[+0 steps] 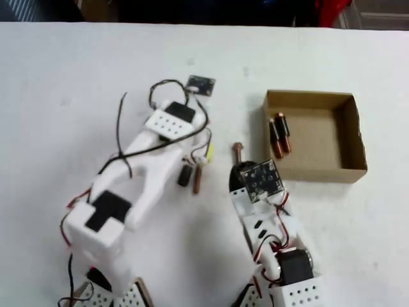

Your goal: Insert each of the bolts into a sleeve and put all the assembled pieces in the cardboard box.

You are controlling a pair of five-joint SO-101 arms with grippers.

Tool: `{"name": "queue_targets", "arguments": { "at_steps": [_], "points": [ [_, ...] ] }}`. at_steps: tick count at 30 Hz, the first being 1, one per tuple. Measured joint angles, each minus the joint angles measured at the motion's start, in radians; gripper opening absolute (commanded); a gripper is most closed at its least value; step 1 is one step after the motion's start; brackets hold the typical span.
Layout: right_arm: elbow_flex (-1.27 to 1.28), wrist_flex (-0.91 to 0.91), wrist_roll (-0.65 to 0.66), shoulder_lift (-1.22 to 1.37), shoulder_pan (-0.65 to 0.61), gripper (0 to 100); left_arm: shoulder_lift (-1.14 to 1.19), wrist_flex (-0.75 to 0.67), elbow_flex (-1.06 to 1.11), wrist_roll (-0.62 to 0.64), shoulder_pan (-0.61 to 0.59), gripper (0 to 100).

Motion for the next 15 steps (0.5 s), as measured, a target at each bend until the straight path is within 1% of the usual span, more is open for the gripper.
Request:
{"name": "queue_targets", "arguments": {
  "at_steps": [11,15],
  "points": [
    [0.0,0.0,0.0,0.0,0.0,1.6,0.245,0.0,-0.187,0.008,0.0,15],
    [0.0,0.0,0.0,0.0,0.0,1.6,0.295,0.002,-0.23,0.008,0.002,15]
  ]
}}
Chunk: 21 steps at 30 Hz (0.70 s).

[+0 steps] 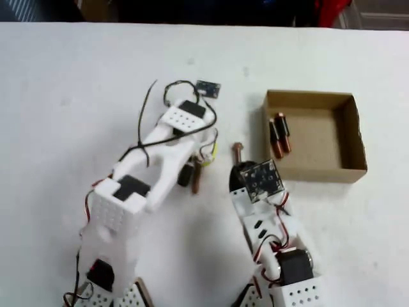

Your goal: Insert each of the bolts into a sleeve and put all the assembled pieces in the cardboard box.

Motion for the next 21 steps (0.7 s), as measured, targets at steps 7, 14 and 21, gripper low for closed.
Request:
{"name": "queue_targets", "arguments": {
  "at_steps": [7,14,21],
  "points": [
    [0.0,0.0,0.0,0.0,0.0,1.6,0.029,0.002,-0.032,0.0,0.002,15],
    [0.0,0.0,0.0,0.0,0.0,1.6,0.037,0.028,-0.051,0.002,0.006,3],
    [0.0,0.0,0.0,0.0,0.0,1.6,0.046,0.028,-0.063,0.002,0.012,2]
  ]
}}
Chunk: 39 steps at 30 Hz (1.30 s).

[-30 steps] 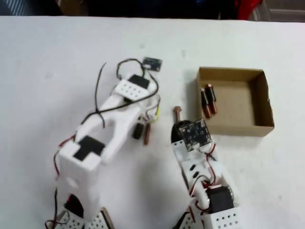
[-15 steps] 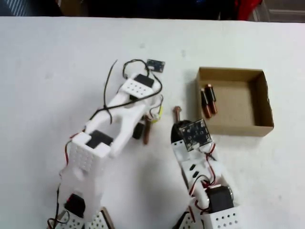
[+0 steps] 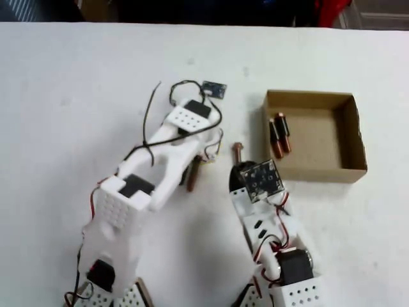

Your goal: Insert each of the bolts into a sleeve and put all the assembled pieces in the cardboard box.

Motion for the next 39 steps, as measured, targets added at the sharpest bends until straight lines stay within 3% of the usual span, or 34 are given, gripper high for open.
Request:
{"name": "queue_targets", "arguments": {
  "at_steps": [14,26,32,39],
  "points": [
    [0.005,0.0,0.0,0.0,0.0,1.6,0.003,0.02,-0.021,-0.129,0.0,2],
    [0.005,0.0,0.0,0.0,0.0,1.6,0.012,0.463,-0.48,-0.135,-0.009,2],
    [0.044,-0.026,0.0,0.0,-0.003,1.6,0.012,0.477,-0.671,-0.135,-0.009,2],
    [0.055,-0.035,0.0,-0.002,-0.032,1.6,-0.138,0.479,-0.678,-0.201,-0.009,2]
  ]
}}
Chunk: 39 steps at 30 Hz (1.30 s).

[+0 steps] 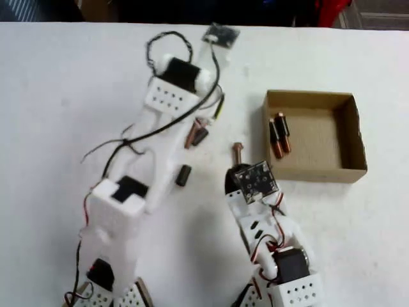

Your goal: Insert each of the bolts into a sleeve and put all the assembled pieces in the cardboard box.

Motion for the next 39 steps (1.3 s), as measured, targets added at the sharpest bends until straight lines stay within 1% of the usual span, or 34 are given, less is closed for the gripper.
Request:
{"name": "queue_targets", "arguments": {
  "at_steps": [6,11,19,24,32,35,39],
  "points": [
    [0.0,-0.029,0.0,-0.002,-0.015,1.6,-0.189,0.0,0.104,-0.008,0.0,2],
    [0.06,-0.124,0.0,0.0,-0.057,1.6,-0.321,0.0,0.184,-0.008,0.0,2],
    [0.063,-0.233,0.0,0.0,-0.074,1.6,-0.522,-0.009,0.474,-0.008,0.0,2],
    [0.064,-0.282,0.0,0.0,-0.074,1.6,-0.675,-0.127,0.703,-0.008,0.0,2],
    [0.064,-0.285,0.0,0.0,-0.173,1.6,-0.956,-0.402,1.079,-0.011,0.0,2],
    [0.064,-0.287,0.0,0.0,-0.189,1.6,-1.049,-0.509,1.181,-0.011,0.0,2],
    [0.075,-0.365,0.0,0.0,-0.221,1.6,-1.166,-0.644,1.292,-0.011,0.0,2]
  ]
}}
